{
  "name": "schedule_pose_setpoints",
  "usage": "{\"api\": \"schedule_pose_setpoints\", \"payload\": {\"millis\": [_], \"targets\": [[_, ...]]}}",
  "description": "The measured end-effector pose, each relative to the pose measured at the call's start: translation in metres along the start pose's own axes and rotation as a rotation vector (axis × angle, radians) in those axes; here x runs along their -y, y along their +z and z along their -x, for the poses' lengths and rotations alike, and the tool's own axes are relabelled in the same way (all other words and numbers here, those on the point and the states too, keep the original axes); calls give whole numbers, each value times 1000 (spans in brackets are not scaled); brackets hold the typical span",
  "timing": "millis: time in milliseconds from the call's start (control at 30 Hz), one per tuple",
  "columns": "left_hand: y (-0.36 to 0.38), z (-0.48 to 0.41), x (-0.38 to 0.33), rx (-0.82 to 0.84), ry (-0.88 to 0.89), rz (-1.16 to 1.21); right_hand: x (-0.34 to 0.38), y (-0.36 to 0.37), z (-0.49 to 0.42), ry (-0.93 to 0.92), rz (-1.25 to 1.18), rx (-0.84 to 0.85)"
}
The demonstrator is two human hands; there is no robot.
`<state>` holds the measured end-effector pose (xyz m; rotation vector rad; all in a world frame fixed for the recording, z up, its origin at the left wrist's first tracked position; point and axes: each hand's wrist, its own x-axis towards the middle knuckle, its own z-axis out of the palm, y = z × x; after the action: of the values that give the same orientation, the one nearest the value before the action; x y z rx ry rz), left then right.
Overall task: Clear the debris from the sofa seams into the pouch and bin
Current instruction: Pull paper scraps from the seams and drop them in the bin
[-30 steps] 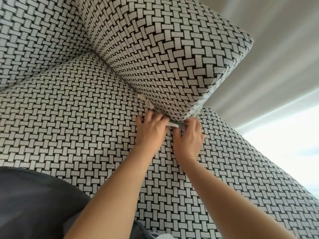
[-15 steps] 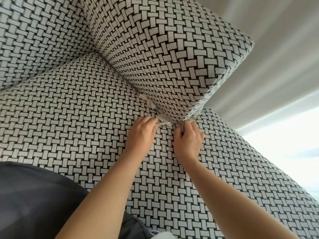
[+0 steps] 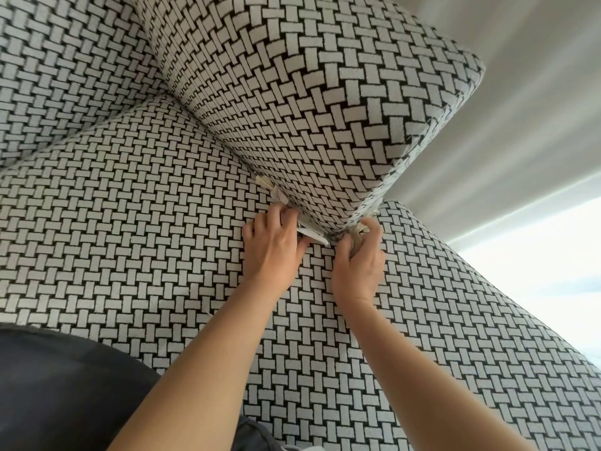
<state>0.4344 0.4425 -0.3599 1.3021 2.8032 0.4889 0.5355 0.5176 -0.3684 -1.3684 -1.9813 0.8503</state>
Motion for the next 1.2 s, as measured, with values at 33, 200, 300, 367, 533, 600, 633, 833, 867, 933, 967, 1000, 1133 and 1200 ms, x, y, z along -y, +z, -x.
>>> {"api": "schedule_pose_setpoints", "payload": {"millis": [33, 200, 300, 367, 533, 600, 633, 833, 867, 933, 967, 1000, 1133, 1200], "targets": [[1, -2, -1, -1, -8, -18, 0, 1, -1, -1, 12, -1], [5, -6, -4, -16, 31, -79, -1, 5, -4, -18, 267, 13], [5, -7, 0, -82, 72, -19, -2, 7, -4, -49, 399, 34], [5, -8, 5, -124, 120, 39, -2, 8, -4, -70, 448, 52], [7, -16, 9, -173, 230, 177, -1, 7, -4, -96, 403, 39], [6, -18, 9, -157, 257, 261, -2, 6, -4, -107, 385, 25], [5, -19, 8, -145, 265, 293, -3, 6, -4, -112, 381, 24], [-2, -6, 10, -149, 103, 458, -2, 4, -5, -153, 323, 54], [-3, -1, 11, -157, 79, 469, -2, 4, -5, -157, 310, 56], [-6, 7, 14, -164, 21, 477, -2, 4, -5, -171, 302, 71], [-8, 11, 16, -162, -10, 478, -3, 4, -6, -174, 310, 81], [-11, 14, 18, -161, -35, 480, -3, 5, -6, -175, 314, 90], [-27, 29, 27, -114, -127, 550, -2, 4, -5, -170, 319, 116], [-34, 37, 35, -44, -226, 569, 0, 2, -4, -161, 351, 144]]}}
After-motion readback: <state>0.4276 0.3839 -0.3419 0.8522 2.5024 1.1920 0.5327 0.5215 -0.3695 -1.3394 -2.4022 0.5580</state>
